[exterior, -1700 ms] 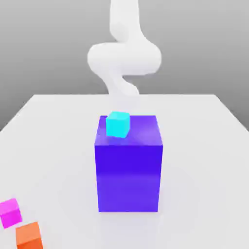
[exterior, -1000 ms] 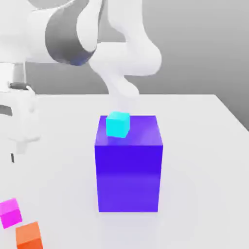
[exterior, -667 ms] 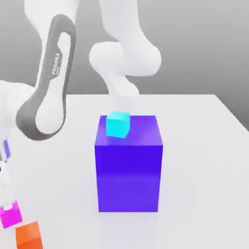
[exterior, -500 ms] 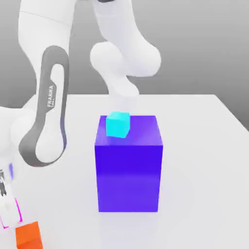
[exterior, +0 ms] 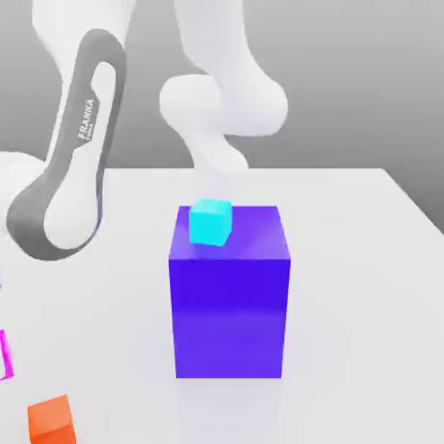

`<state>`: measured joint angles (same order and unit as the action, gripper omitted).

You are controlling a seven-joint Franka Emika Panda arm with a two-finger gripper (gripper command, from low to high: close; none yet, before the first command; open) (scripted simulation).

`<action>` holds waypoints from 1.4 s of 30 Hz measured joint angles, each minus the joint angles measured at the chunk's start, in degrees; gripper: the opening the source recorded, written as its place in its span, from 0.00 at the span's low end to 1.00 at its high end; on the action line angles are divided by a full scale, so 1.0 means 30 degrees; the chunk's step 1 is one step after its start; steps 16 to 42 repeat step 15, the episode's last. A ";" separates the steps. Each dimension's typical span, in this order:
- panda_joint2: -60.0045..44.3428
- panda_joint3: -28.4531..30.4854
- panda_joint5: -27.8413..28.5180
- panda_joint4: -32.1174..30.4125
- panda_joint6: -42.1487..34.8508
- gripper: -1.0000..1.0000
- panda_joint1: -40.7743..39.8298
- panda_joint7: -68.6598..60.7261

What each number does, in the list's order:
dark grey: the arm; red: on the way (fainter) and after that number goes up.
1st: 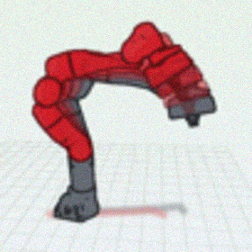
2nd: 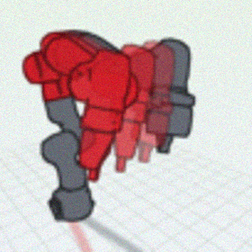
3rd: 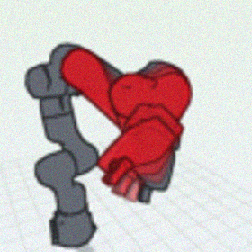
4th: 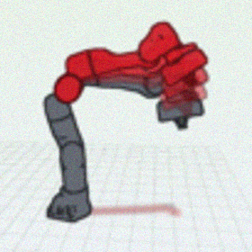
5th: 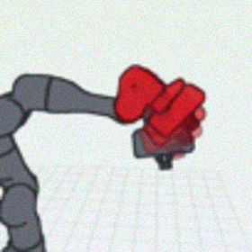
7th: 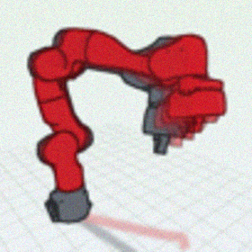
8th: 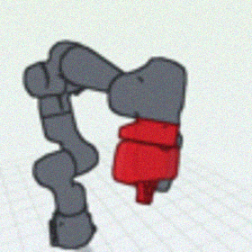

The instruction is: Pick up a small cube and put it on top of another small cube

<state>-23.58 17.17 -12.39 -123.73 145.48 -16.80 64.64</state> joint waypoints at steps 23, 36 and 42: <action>-0.3779 -0.0180 -0.1008 0.5097 -0.1401 1.00 0.0160 0.2600; -0.3779 -0.0180 -0.1008 0.5097 -0.1401 1.00 0.0160 0.2600; -0.3779 -0.0180 -0.1008 0.5097 -0.1401 1.00 0.0160 0.2600</action>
